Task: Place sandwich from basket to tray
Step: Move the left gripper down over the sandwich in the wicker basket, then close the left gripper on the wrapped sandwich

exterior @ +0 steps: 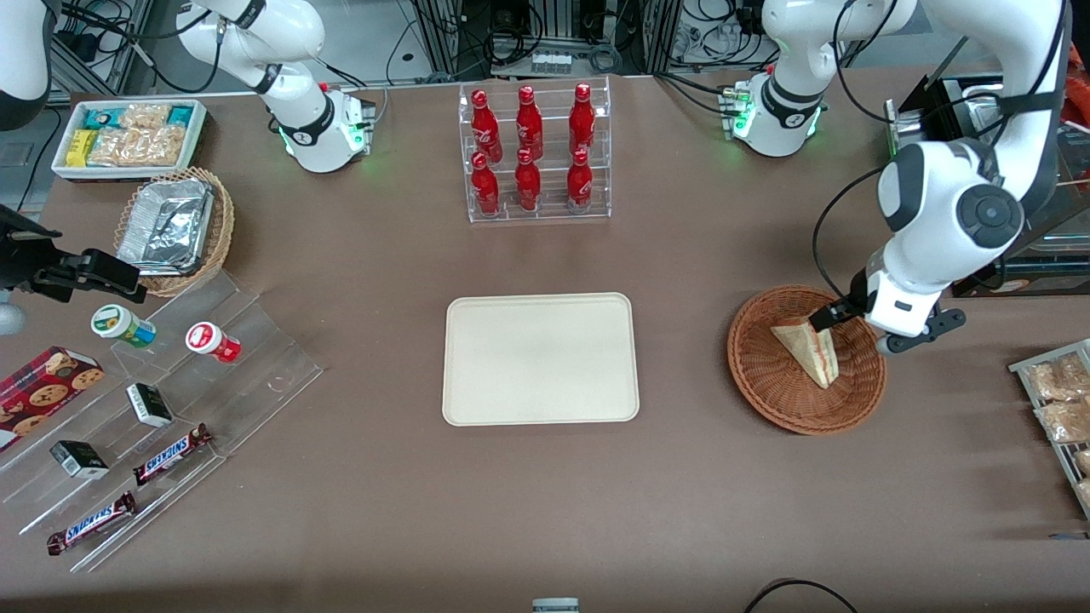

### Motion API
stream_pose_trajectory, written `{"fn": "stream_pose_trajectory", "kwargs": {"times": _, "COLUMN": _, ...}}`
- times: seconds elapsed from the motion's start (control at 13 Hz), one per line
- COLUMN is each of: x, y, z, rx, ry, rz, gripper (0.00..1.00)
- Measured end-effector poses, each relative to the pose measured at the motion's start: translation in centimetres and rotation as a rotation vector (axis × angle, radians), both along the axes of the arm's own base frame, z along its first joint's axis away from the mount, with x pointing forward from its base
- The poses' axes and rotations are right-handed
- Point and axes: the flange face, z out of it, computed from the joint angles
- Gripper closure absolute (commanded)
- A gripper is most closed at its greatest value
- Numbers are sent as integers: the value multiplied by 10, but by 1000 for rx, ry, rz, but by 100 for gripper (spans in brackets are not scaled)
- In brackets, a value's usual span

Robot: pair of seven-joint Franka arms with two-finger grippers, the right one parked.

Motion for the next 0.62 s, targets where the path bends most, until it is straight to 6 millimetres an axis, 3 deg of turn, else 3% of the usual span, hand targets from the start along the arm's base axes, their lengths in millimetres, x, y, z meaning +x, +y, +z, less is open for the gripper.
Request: {"fn": "stream_pose_trajectory", "kwargs": {"times": 0.62, "x": 1, "y": -1, "z": -70, "rx": -10, "ry": -14, "rz": 91, "gripper": 2}}
